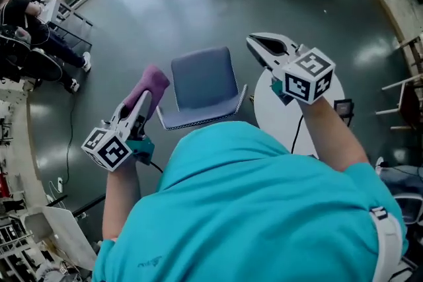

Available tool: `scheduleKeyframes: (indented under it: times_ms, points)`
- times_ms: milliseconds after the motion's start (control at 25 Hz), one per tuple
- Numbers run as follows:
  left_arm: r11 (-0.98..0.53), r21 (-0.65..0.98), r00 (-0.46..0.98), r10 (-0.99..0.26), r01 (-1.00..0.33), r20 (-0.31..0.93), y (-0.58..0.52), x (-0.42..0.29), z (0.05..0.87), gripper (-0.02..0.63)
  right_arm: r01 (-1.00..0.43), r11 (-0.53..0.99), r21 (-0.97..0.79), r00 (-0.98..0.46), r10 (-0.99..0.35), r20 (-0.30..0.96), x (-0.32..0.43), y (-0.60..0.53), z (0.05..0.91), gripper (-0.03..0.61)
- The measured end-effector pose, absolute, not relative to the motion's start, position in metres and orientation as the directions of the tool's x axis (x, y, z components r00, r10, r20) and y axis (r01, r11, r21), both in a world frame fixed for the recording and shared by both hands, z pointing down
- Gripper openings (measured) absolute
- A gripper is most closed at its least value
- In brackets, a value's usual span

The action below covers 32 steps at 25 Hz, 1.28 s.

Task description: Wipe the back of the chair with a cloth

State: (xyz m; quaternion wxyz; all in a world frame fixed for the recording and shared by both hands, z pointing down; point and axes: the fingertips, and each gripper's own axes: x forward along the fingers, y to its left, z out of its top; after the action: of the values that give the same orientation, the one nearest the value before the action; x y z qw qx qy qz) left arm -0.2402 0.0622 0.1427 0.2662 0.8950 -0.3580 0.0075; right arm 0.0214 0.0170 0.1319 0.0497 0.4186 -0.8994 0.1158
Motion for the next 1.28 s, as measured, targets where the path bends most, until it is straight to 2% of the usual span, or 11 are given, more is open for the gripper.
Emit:
scheduleKeyframes:
  times_ms: [160,320,640,1000,1280]
  points:
    - [-0.629,0.478,0.766,-0.621,-0.614,0.167,0.05,-0.275,0.138,0.058,-0.778,0.609,-0.151,-0.628,-0.752,0.203,-0.018,0.01,0.128,-0.009]
    - [-0.678,0.43,0.791,-0.589,-0.595,0.165,0.058,-0.277,0.139,0.058,-0.8,0.581,-0.149,-0.6,-0.778,0.187,-0.024,0.027,0.124,-0.009]
    - [-0.746,0.399,0.828,-0.557,-0.533,0.066,0.058,-0.283,0.121,0.058,-0.815,0.575,-0.066,-0.575,-0.793,0.2,-0.046,0.041,0.114,-0.009]
    - [-0.762,0.408,0.843,-0.538,-0.502,0.033,0.062,-0.264,0.115,0.058,-0.837,0.543,-0.066,-0.544,-0.812,0.212,-0.021,0.05,0.111,-0.009]
    - [-0.747,0.408,0.829,-0.558,-0.525,0.044,0.066,-0.274,0.117,0.058,-0.819,0.569,-0.072,-0.571,-0.798,0.193,-0.033,0.044,0.112,-0.009]
